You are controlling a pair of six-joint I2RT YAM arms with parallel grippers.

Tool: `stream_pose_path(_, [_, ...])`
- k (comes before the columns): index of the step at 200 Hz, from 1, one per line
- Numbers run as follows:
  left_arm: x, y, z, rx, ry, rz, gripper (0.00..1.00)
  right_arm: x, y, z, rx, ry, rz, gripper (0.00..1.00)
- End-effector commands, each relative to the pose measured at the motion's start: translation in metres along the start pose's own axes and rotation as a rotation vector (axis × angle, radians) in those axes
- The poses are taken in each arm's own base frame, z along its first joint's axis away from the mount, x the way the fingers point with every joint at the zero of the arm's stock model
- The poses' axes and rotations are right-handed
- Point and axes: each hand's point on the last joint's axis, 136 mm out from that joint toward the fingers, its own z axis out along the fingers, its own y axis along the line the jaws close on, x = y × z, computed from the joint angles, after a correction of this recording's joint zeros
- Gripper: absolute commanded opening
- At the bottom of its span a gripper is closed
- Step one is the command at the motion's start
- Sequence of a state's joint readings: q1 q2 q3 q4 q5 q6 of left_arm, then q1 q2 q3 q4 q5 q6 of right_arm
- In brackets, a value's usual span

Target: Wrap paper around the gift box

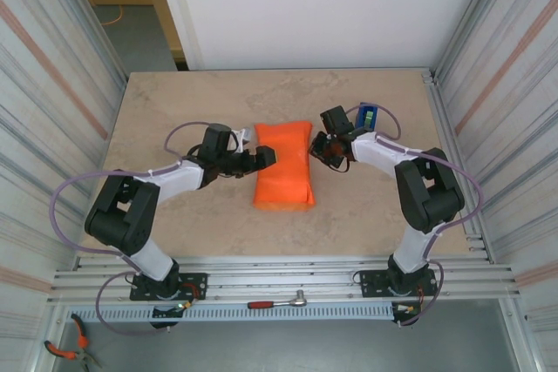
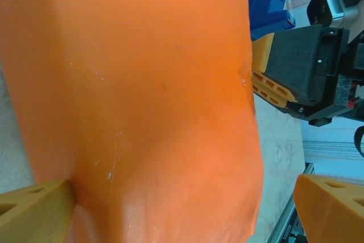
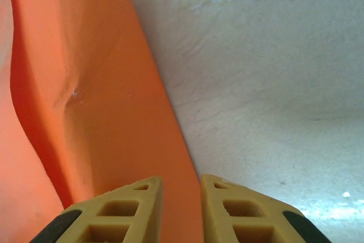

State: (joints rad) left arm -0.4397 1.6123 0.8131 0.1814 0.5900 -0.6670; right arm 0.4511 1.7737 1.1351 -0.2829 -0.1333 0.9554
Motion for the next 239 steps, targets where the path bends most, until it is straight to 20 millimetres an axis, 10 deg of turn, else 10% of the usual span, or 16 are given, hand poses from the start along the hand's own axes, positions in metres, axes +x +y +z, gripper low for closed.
stream_pose_path(1, [-0.003,-0.013,-0.005,0.008,-0.013,0.041,0.99,0.008,0.015,-0.004,-0.047,0.057,-0.063,0.27])
stream_pose_path(103, [-0.038,-0.006,-0.086,0.007,-0.295,-0.016,0.99,0.017,0.004,-0.056,-0.096,-0.02,-0.116,0.64])
stream_pose_path(139, [-0.014,-0.003,-0.087,0.101,-0.189,-0.059,0.99,0.046,0.005,-0.071,-0.131,-0.013,-0.181,0.77])
stream_pose_path(182, [0.038,0.003,-0.069,0.026,-0.072,0.011,0.86,0.074,-0.014,-0.069,-0.058,-0.017,-0.206,0.73])
stream_pose_path(239, [0.046,0.001,-0.064,0.012,-0.119,0.048,0.82,0.076,-0.056,-0.078,0.035,-0.113,-0.138,0.56])
